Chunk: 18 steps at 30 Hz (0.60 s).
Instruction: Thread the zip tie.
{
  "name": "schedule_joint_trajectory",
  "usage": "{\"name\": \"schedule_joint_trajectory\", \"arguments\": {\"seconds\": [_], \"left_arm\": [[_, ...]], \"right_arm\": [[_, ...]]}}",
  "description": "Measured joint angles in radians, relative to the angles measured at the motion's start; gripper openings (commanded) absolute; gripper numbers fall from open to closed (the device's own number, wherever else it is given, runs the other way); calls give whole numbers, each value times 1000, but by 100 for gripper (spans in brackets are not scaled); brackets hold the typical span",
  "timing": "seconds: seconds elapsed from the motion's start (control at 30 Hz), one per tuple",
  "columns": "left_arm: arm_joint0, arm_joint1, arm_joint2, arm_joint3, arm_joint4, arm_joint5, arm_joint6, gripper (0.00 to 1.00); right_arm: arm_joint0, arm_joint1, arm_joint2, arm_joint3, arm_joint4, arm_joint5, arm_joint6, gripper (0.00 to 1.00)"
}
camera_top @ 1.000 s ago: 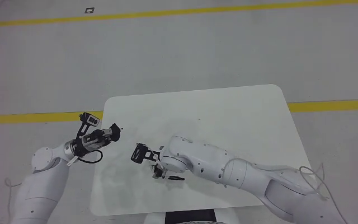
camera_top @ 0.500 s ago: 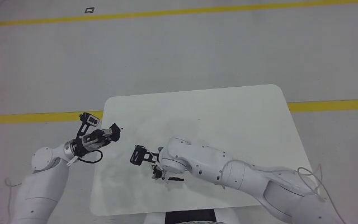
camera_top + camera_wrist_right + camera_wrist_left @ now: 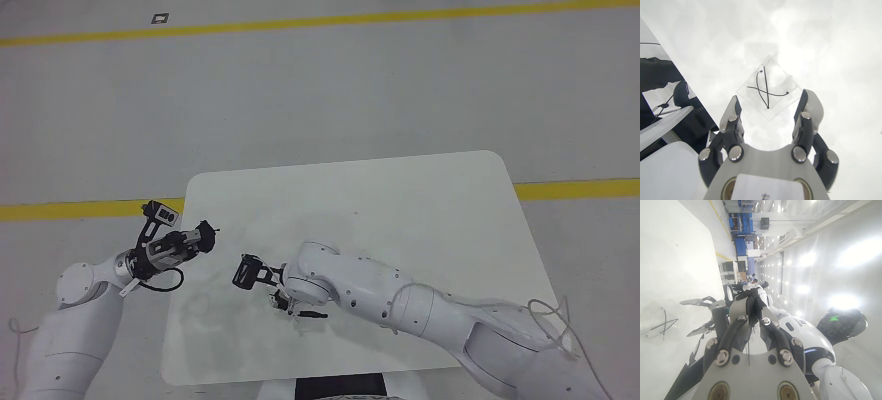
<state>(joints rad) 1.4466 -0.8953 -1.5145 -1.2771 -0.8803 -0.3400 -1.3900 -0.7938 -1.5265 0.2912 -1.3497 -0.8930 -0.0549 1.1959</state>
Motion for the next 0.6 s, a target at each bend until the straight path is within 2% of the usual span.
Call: {"name": "schedule_joint_trajectory", "arguments": {"seconds": [0.17,0.2,0.6], "left_arm": [[0,0,0,0,0,0,0,0],[0,0,0,0,0,0,0,0],[0,0,0,0,0,0,0,0]], "right_arm": [[0,-21,-2,44,6,-17,-9,22],[1,-25,-3,51,6,-20,-11,18],[4,-70,-13,129,11,-73,-1,16]]}}
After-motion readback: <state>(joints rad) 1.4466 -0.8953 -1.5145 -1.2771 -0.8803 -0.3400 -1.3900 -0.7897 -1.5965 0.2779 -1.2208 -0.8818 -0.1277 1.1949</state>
